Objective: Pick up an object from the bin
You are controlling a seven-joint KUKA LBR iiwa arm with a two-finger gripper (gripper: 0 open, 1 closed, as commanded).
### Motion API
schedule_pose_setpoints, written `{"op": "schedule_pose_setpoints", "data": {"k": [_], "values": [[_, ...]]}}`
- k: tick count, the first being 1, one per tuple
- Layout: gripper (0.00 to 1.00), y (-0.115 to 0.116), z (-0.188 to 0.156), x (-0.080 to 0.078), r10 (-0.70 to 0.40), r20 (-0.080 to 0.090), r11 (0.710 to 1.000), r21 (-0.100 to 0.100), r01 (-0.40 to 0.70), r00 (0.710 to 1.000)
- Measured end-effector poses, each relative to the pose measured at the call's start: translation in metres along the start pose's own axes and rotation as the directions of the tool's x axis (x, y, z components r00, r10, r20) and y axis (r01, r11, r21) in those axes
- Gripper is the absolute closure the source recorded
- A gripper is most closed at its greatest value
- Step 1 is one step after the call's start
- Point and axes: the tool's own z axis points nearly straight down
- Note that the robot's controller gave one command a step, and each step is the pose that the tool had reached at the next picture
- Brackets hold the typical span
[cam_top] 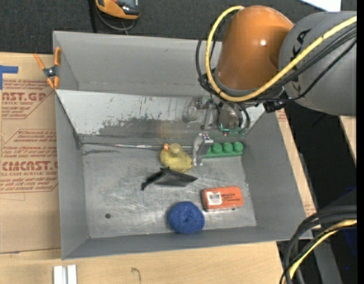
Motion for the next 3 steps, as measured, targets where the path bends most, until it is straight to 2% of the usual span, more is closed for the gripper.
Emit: {"op": "schedule_pose_setpoints", "data": {"k": [1,2,3], "values": [[1.00,0.0036,0.1395,0.0269,-0.187,-0.005,0.982,0.000,0.187,0.982],[0.00,0.0045,0.1390,0.0307,-0.188,-0.023,0.982,-0.004,0.188,0.982],[0.00,0.0045,0.1389,0.0306,-0.188,-0.022,0.982,-0.004,0.188,0.982]]}}
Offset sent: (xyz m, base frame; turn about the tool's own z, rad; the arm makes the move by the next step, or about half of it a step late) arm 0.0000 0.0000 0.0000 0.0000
